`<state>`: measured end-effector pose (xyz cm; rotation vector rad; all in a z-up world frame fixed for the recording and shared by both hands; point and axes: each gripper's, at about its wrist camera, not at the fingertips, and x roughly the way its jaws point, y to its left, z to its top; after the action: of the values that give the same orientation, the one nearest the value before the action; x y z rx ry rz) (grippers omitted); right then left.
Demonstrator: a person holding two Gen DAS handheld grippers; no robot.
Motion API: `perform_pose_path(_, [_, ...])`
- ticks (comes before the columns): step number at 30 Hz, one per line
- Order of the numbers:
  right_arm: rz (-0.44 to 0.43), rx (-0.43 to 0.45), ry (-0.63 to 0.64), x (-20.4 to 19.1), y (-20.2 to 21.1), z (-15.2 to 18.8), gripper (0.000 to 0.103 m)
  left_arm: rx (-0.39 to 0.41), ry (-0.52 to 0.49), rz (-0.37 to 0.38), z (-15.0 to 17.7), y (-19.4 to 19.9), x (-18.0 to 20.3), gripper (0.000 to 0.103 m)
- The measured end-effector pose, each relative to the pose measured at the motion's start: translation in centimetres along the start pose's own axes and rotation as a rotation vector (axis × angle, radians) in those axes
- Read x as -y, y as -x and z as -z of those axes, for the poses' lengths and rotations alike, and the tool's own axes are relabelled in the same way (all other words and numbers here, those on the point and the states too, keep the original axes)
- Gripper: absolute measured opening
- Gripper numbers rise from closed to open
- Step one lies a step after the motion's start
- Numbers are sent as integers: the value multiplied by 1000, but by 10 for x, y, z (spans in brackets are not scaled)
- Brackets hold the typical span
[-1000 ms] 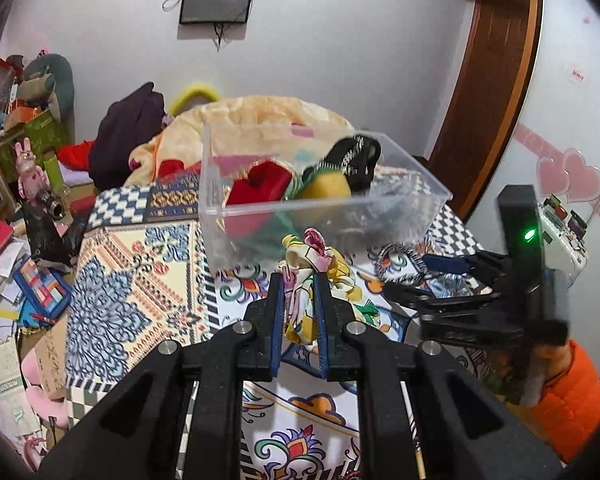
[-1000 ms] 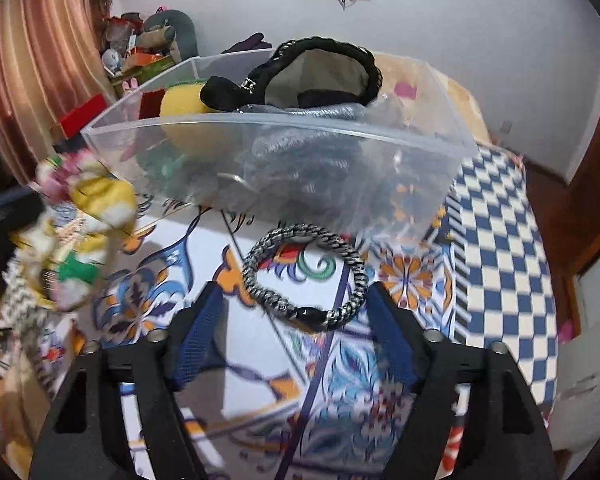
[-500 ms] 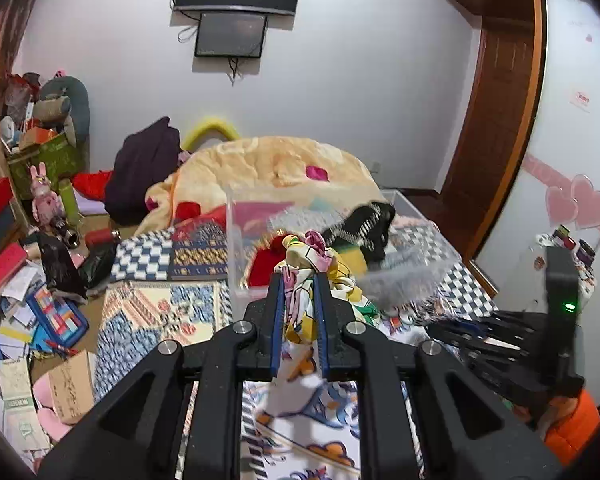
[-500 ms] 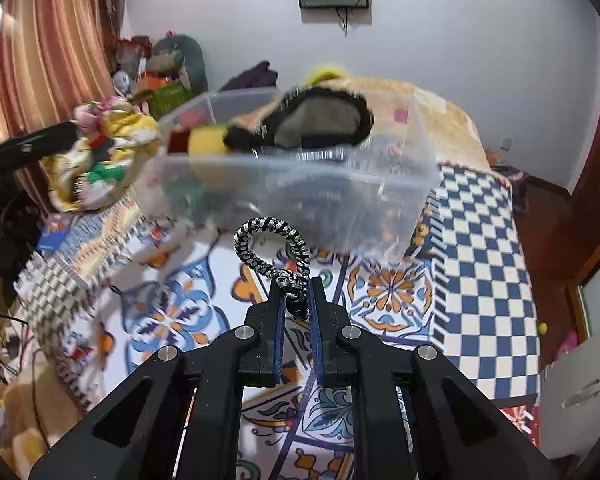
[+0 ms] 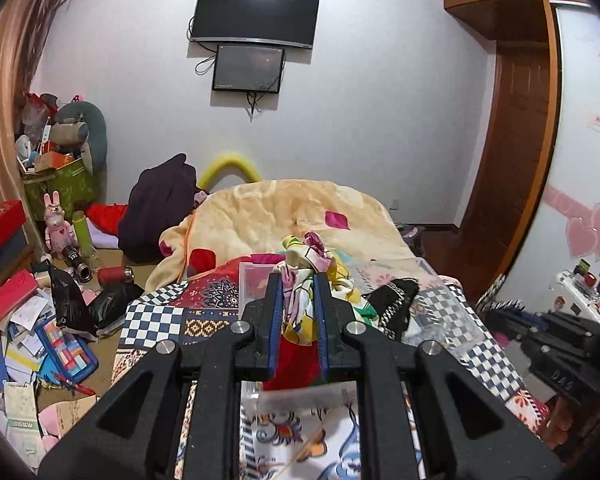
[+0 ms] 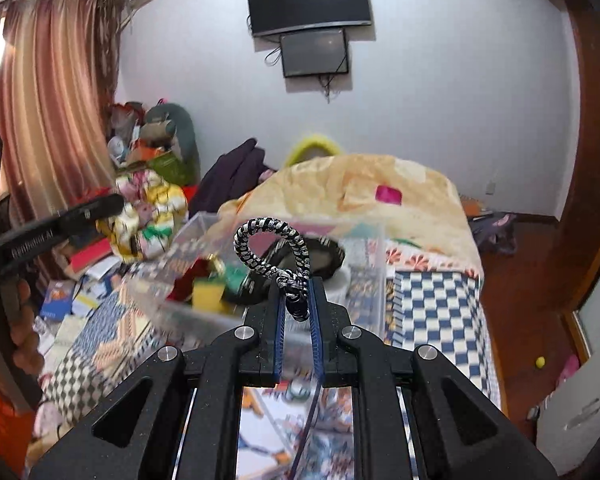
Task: Organize soft objects
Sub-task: 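Place the scrunchie and bracelet into the clear box and release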
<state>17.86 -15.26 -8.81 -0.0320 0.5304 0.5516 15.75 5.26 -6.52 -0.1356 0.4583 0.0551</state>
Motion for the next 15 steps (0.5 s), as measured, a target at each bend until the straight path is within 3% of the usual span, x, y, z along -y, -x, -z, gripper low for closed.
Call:
perform_pose_path(6, [8, -23, -24, 1, -28, -8, 11, -85, -9, -5, 11, -39, 3, 14])
perform_pose_path(13, [-5, -120, -25, 0, -65, -1, 12, -184, -7, -5, 31, -71, -2, 14])
perform_pose_path(15, [-2, -154, -13, -3, -70, 3, 25, -202, -3, -10, 35, -74, -4, 16])
